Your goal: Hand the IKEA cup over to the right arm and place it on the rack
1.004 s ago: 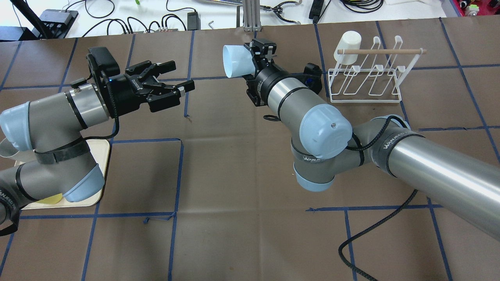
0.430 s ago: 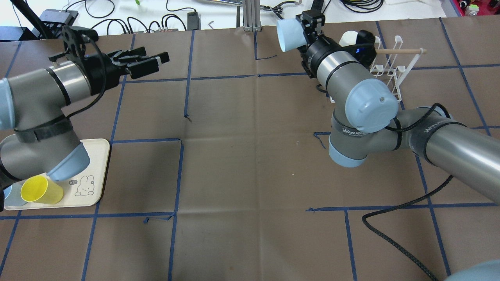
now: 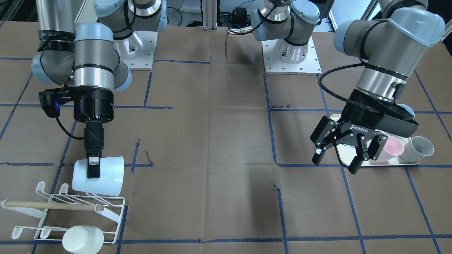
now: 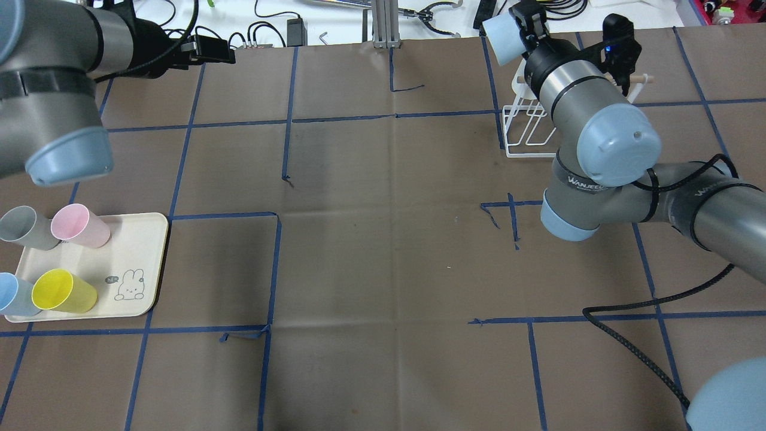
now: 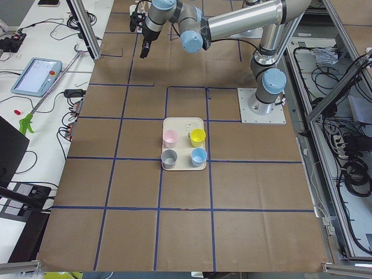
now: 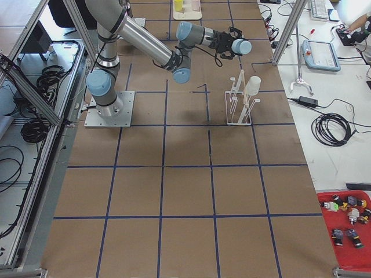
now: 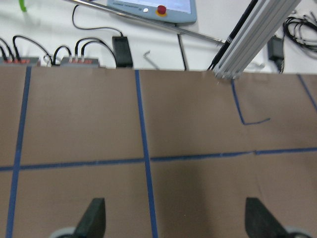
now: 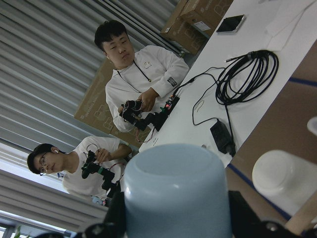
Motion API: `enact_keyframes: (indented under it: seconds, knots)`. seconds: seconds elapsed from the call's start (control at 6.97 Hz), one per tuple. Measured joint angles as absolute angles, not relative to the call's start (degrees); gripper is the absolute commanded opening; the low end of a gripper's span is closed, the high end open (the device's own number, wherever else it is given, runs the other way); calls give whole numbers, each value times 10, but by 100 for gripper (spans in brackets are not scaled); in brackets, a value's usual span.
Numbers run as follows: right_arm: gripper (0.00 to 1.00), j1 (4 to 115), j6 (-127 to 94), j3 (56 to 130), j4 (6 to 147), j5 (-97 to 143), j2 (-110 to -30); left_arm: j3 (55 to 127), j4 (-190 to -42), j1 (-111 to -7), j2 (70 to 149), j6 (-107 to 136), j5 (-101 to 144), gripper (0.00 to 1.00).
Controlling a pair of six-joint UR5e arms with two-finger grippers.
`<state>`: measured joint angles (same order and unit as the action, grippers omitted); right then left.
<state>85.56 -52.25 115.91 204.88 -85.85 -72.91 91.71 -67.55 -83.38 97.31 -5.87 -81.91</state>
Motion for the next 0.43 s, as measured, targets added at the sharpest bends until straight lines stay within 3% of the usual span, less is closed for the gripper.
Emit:
enact_keyframes:
  seconds: [0.14,0.43]
  knots:
    - [7,834,-422,1158,2047,-870,-728,881,-803,-847,965,-42,-856,99]
    - [7,787,-257,1146,2045,-877,-721,864,-925,-856,933,-3,-877,99]
